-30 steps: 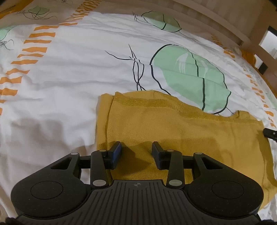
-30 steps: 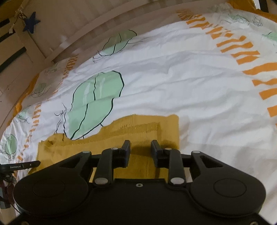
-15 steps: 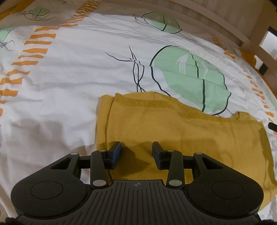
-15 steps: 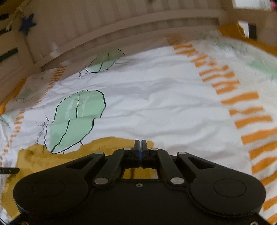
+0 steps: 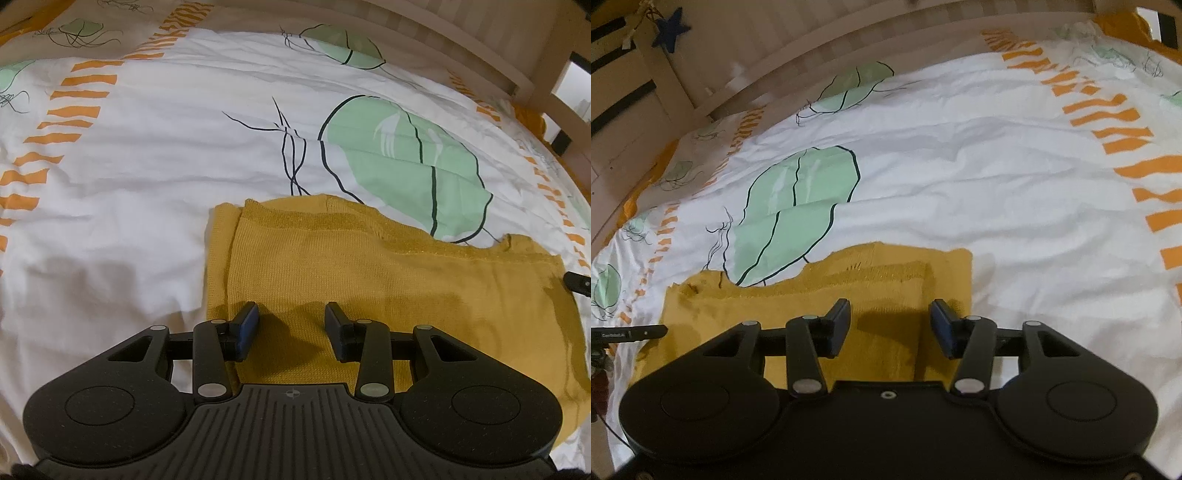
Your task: Fold small clothes
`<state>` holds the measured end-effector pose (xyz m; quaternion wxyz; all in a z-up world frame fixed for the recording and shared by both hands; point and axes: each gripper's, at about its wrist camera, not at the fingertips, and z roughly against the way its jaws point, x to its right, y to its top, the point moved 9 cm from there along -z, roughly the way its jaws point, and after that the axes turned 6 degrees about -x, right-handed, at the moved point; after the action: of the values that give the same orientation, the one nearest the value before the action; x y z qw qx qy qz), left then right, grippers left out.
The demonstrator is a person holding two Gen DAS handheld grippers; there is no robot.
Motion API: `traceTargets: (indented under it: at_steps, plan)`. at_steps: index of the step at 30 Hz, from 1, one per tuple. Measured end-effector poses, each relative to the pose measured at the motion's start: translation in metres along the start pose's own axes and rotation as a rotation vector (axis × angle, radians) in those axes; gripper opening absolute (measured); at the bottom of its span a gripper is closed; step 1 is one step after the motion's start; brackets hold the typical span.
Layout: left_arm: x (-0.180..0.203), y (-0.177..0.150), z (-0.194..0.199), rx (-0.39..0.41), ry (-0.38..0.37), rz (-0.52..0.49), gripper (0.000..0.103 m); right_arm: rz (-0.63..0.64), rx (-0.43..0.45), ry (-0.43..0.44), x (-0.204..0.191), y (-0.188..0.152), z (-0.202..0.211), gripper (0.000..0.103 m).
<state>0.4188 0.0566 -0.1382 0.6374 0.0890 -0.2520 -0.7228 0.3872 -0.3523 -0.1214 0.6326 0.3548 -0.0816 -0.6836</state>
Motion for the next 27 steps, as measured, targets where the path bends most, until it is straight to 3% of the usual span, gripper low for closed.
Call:
traceTargets:
  at_steps: [6,7,8,9,11,14,21,27]
  plan:
    - [0.0,0.0,0.0,0.0,-0.001,0.001,0.038,-0.021,-0.035,0.026,0.003,-0.006,-0.005,0.054]
    - [0.0,0.0,0.0,0.0,0.001,0.001,0.038,-0.018,-0.038,0.027,0.003,-0.006,-0.005,0.04]
    - [0.0,-0.001,0.0,0.0,0.001,0.0,0.039,-0.01,-0.039,0.023,0.001,-0.006,-0.005,0.016]
    - [0.0,-0.001,0.0,0.0,0.002,0.0,0.039,-0.001,-0.037,0.017,0.0,-0.005,-0.004,0.012]
    - [0.0,0.0,0.0,0.0,0.001,0.001,0.039,0.034,-0.008,-0.002,-0.005,-0.002,0.001,0.01]
    - [0.001,-0.001,-0.001,0.002,0.001,0.002,0.039,0.096,0.109,-0.088,-0.008,0.013,0.014,0.008]
    - [0.002,0.001,0.003,0.013,0.019,-0.008,0.039,0.041,0.095,-0.153,0.014,0.005,0.0,0.008]
    - [0.029,0.008,0.025,0.125,0.051,-0.137,0.039,0.051,0.169,-0.218,0.018,0.017,0.02,0.004]
